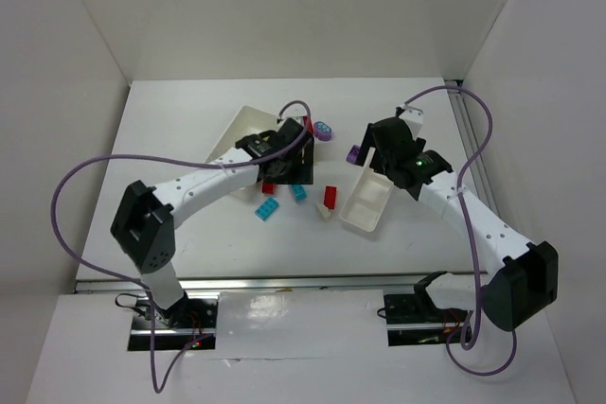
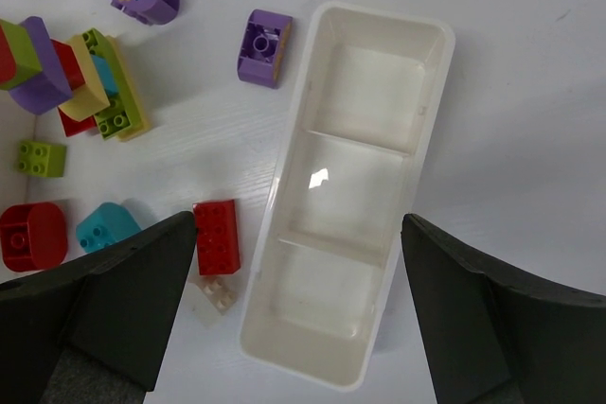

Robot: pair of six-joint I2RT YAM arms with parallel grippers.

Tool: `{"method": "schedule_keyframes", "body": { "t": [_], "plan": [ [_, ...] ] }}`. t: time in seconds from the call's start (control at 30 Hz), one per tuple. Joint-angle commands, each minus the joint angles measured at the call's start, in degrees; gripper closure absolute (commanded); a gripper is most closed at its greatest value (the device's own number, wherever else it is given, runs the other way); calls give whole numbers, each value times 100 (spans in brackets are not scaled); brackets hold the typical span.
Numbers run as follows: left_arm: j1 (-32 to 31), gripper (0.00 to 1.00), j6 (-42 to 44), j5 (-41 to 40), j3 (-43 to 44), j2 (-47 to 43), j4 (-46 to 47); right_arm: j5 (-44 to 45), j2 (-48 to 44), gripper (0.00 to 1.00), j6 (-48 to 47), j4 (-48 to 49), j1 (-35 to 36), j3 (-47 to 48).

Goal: Sort the legos into containers by color

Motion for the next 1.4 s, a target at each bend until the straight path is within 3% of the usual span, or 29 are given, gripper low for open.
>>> {"method": "schedule_keyframes", "body": {
  "t": [0.0, 0.17, 0.33, 0.5, 0.67, 1.03, 1.37],
  "plan": [
    [8, 18, -999, -39, -233, 487, 262, 21, 10, 4, 80, 126, 21, -4],
    [-46, 20, -1395, -153, -400, 979, 772, 74, -104, 4, 28, 73, 22, -4],
    [-46, 25, -1449, -206, 46, 1559, 825, 136, -157, 4, 28, -59, 22, -4],
    [-46, 37, -1343, -206, 347, 1850, 693, 188, -157, 4, 28, -120, 22, -4],
    [-46, 65, -1229, -373, 347, 1762, 570, 188, -104, 4, 28, -68, 22, -65],
    [86, 100, -237, -611, 346, 33, -238, 250, 18, 4, -24, 37, 22, 4],
    [920, 100, 72, -417, 1049, -233, -898, 575, 818, 3, -253, -85, 22, 849]
  ]
}}
